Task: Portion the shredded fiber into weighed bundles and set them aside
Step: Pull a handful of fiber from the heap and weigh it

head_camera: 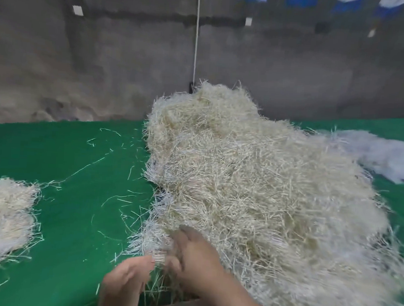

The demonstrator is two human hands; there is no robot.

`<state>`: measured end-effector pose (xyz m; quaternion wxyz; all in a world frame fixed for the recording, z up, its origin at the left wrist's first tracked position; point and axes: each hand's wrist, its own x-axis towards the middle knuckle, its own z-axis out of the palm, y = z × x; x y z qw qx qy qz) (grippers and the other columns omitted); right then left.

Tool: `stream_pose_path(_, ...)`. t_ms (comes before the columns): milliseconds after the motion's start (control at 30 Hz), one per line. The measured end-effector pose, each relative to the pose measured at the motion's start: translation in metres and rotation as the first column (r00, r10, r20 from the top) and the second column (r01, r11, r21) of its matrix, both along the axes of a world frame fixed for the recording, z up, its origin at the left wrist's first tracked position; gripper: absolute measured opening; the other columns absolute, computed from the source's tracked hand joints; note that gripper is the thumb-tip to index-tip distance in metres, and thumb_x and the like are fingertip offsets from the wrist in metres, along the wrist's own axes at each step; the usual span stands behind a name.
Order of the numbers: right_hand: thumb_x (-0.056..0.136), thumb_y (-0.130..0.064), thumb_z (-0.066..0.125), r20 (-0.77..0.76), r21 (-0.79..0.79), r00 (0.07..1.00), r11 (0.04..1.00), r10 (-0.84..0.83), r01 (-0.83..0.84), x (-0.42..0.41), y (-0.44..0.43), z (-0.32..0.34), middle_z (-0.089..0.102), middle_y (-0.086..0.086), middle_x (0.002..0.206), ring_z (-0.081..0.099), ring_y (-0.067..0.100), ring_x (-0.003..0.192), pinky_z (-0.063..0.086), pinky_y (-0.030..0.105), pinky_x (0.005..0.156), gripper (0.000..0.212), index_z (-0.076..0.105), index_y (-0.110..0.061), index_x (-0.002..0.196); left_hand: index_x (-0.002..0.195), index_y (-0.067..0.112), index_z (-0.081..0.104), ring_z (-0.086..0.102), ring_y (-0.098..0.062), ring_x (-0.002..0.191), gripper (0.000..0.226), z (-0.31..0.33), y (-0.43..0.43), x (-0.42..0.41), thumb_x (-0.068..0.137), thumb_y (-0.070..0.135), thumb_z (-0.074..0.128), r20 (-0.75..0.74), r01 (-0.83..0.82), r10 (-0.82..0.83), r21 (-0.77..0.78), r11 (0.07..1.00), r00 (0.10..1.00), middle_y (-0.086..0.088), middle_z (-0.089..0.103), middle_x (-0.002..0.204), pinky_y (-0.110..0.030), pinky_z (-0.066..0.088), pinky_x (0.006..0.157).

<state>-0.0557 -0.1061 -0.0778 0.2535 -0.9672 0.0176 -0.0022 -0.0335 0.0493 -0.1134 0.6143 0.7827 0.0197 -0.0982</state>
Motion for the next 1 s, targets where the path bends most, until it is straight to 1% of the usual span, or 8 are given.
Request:
stream_pose_path(100,0.091,-0.029,0.054,0.202,-0.029,0.974,0.994,-0.098,0.106,-0.022,-0.056,0.026,0.021,0.002,0.154,0.026,0.019,0.140,0.012,0.026,0.109,0.055,0.033,-0.026,0.143,0.081,0.003,0.069,0.060,-0.024,0.064,0.009,0.011,-0.043,-0.020,0.083,0.010,0.063,0.117,0.084,-0.079,-0.039,0.996,0.990,-0.009,0.069,0.066,-0.041,0.051,0.065)
stream_pose_path(233,0.087,-0.029,0.062,0.284,-0.174,0.942,0.957,-0.177,0.232,-0.041,-0.136,0.062,0.017,0.004,0.156,0.018,0.021,0.143,0.010,0.031,0.115,0.066,0.030,-0.026,0.145,0.089,0.017,0.069,0.066,-0.022,0.079,0.010,0.035,-0.099,-0.030,0.082,0.019,0.062,0.105,0.153,-0.146,-0.059,0.986,0.984,-0.003,0.070,0.077,-0.043,0.055,0.077)
stream_pose_path(400,0.071,-0.037,0.077,-0.042,-0.425,0.980,0.891,-0.195,0.159,-0.057,-0.215,0.081,-0.030,0.000,0.151,-0.026,0.031,0.139,-0.009,0.056,0.110,0.120,-0.020,-0.048,0.140,0.095,0.030,0.064,0.064,-0.005,0.081,0.016,0.059,-0.159,-0.033,0.085,0.017,0.062,0.183,0.213,-0.224,0.078,0.974,0.957,0.009,0.067,0.097,-0.017,0.054,0.066)
stream_pose_path(533,0.061,-0.027,0.085,-0.216,-0.482,0.949,0.870,-0.230,0.101,-0.058,-0.246,0.069,-0.054,-0.002,0.133,-0.039,0.034,0.124,0.002,0.071,0.105,0.145,-0.046,-0.055,0.116,0.110,0.026,0.059,0.058,0.009,0.070,0.027,0.074,-0.188,-0.022,0.086,0.017,0.064,0.319,0.190,-0.248,0.203,0.961,0.915,0.009,0.062,0.106,-0.005,0.045,0.056)
stream_pose_path(633,0.070,0.006,0.064,-0.085,-0.396,0.968,0.899,-0.238,0.186,-0.054,-0.254,0.052,-0.043,0.000,0.145,-0.017,0.040,0.139,0.036,0.058,0.104,0.127,-0.026,-0.057,0.134,0.126,0.026,0.050,0.052,-0.001,0.105,0.047,0.090,-0.202,-0.007,0.084,0.019,0.068,0.379,0.171,-0.267,0.269,0.948,0.886,0.010,0.054,0.124,-0.014,0.041,0.083)
stream_pose_path(767,0.077,0.010,0.058,0.111,-0.212,0.977,0.956,-0.184,0.204,-0.042,-0.265,0.050,0.036,0.015,0.141,0.040,0.031,0.128,0.041,0.030,0.100,0.075,0.041,-0.030,0.137,0.140,0.026,0.036,0.042,0.001,0.117,0.073,0.107,-0.225,-0.002,0.078,0.021,0.075,0.353,0.330,-0.433,0.316,0.889,0.829,0.007,0.044,0.137,-0.014,0.035,0.092)
stream_pose_path(900,0.075,-0.008,0.068,0.454,0.055,0.878,0.988,-0.151,0.141,-0.022,-0.269,0.099,0.033,0.003,0.142,0.034,0.017,0.130,0.030,0.035,0.110,0.064,0.045,-0.038,0.126,0.130,0.049,0.039,0.047,0.028,0.093,0.081,0.123,-0.250,-0.007,0.068,0.018,0.081,0.440,0.362,-0.338,0.030,0.932,0.832,0.029,0.041,0.125,0.004,0.040,0.063)
stream_pose_path(1000,0.079,-0.011,0.068,0.448,0.090,0.890,0.994,-0.090,0.055,-0.014,-0.272,0.129,0.045,-0.002,0.132,0.043,0.011,0.118,0.037,0.031,0.104,0.058,0.045,-0.027,0.129,0.128,0.055,0.036,0.041,0.023,0.110,0.083,0.145,-0.262,-0.006,0.062,0.037,0.082,0.596,0.290,-0.252,0.034,0.956,0.763,0.029,0.038,0.135,0.000,0.039,0.077)
